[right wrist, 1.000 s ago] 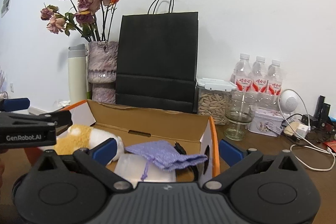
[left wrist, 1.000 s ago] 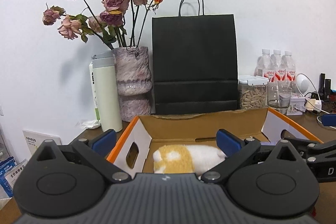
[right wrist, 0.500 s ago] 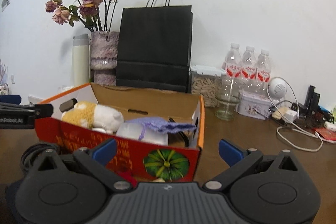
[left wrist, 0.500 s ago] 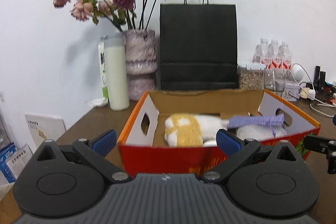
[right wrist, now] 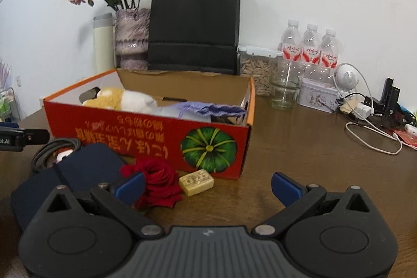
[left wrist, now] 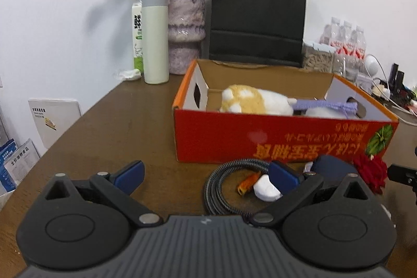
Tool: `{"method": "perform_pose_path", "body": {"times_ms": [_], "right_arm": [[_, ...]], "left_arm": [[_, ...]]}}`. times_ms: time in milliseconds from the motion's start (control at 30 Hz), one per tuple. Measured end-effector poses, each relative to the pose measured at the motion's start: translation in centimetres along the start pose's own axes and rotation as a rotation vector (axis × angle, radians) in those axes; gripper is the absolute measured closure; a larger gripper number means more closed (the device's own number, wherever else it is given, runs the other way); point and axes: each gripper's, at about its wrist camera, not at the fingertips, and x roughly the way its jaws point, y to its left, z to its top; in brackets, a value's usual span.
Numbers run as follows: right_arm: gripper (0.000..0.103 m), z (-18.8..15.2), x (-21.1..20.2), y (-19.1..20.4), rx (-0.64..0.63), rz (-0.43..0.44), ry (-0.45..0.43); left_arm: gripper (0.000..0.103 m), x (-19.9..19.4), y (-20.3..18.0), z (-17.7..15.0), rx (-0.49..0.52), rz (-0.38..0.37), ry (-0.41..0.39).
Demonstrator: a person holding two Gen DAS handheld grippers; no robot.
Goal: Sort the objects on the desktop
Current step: 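Withdraw both tools toward the red rose and black braided cable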
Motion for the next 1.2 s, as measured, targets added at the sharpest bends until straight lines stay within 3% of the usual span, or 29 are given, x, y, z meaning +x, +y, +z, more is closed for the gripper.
{"method": "perform_pose_path", "body": {"times_ms": [333,567,767,1100,1200], "right_arm": [[0.000,-0.2,0.0,0.9,-0.031,0.039,0.008],[0.000,0.1,0.4,1.4,-0.048,0.075,0.021],[0.000,0.7,1.1,1.7,-0.057,0.115,0.034],[0.017,1.0,1.8,2.2,-0.076,0.178,0.055],[0.018,0.9,1.8,1.8,-0.045,0.191,0.063]], "left_arm": [[0.000,0.5,-1.8,-0.6,0.078,-0.037,0.039],[0.000,1.2,-2.1,-0.7,0.073,-0.104,0.087],[0.000,2.4,-2.6,-0.4,0.075,-0.118,0.130],[0.000,3.6,-2.6,0.1,0.065,-0.155,0.154],[0.000,3.4,-2.5,-0.1,0.065,-0.165,0.156]]}}
